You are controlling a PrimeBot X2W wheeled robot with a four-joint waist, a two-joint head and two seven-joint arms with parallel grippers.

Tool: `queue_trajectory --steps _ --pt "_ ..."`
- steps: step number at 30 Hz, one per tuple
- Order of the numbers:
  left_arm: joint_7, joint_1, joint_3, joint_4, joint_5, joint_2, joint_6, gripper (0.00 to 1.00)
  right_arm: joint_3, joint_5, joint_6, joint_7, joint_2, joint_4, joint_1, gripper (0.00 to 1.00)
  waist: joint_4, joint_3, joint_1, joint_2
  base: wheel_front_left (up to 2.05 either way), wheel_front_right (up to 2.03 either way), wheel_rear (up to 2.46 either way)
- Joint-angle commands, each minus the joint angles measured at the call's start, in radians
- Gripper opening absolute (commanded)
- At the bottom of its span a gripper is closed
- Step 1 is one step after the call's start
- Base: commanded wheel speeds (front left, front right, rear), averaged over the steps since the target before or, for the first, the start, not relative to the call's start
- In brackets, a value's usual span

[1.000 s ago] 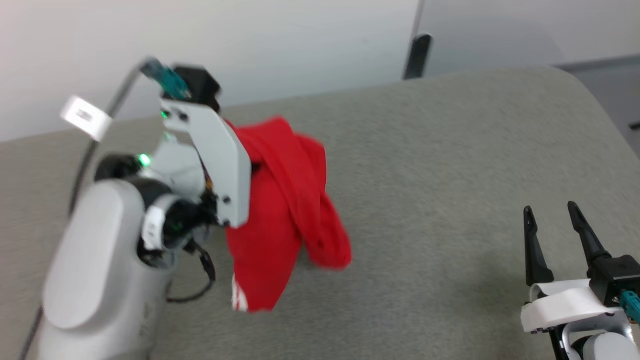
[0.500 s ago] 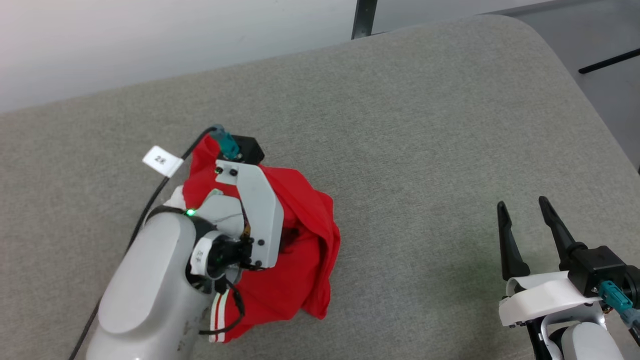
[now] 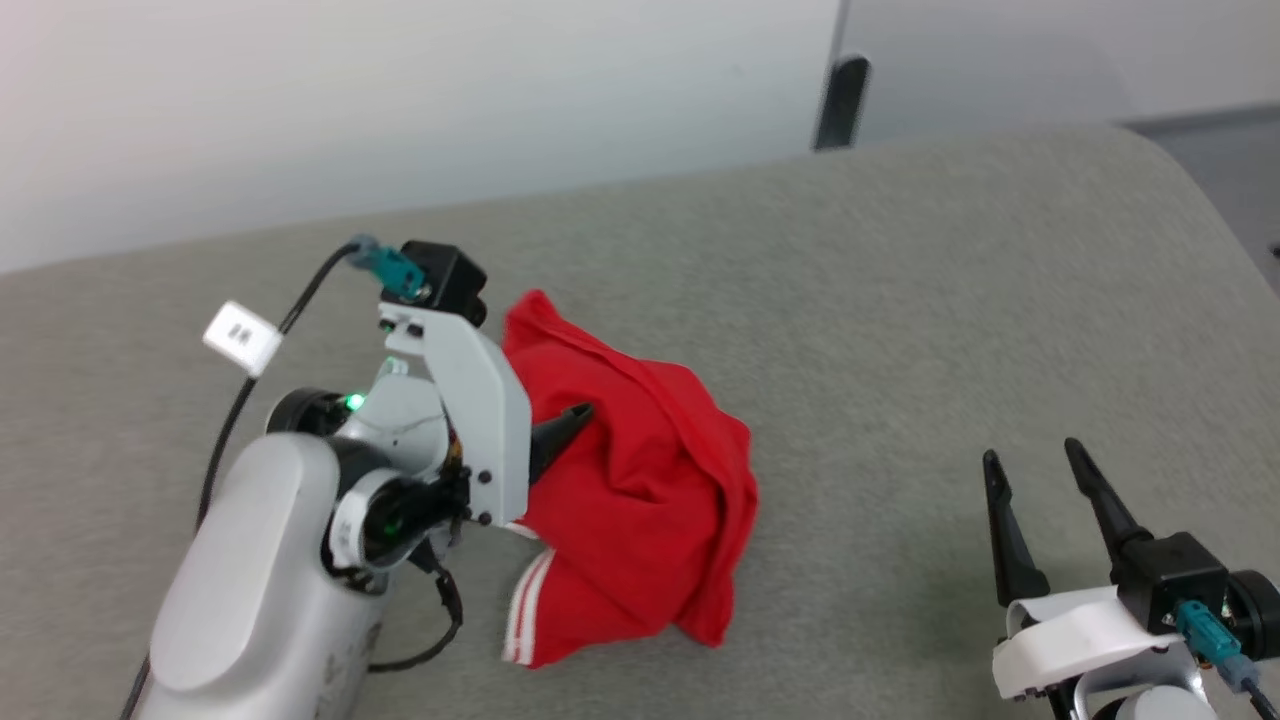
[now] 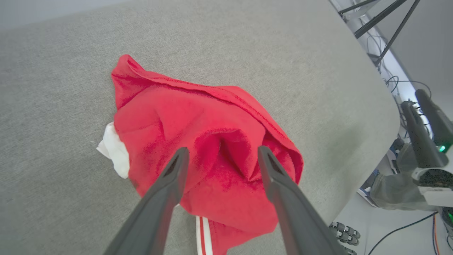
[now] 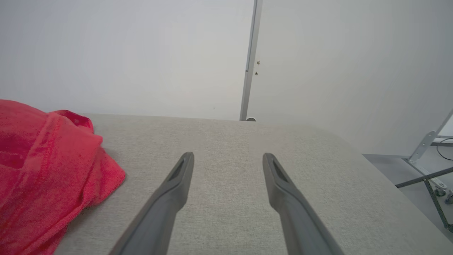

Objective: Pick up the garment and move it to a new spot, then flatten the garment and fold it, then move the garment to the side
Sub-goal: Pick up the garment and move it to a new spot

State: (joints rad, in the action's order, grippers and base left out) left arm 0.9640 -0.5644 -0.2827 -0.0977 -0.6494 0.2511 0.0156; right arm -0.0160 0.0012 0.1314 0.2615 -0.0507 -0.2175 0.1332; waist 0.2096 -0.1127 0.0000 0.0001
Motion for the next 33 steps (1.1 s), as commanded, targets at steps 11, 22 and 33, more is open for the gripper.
queue_trajectory --steps 11,22,33 --pt "-0.363 0.163 0.050 0.090 -0.020 0.032 0.102 1.00 0.033 0.008 -0.001 0.000 0.000 0.016 -0.062 1.00 -0.230 0.175 0.0000 -0.0001 0.00 0.00 0.00" --pt "-0.831 0.364 0.068 0.069 0.049 0.098 0.115 1.00 0.038 0.008 -0.001 -0.003 0.000 0.013 -0.111 1.00 -0.276 0.207 0.0000 -0.0001 0.00 0.00 0.00" --pt "-1.173 0.561 0.115 0.016 0.169 0.114 0.069 1.00 -0.011 -0.012 -0.001 -0.003 0.001 0.019 -0.156 1.00 -0.290 0.227 0.0000 -0.0001 0.00 0.00 0.00"
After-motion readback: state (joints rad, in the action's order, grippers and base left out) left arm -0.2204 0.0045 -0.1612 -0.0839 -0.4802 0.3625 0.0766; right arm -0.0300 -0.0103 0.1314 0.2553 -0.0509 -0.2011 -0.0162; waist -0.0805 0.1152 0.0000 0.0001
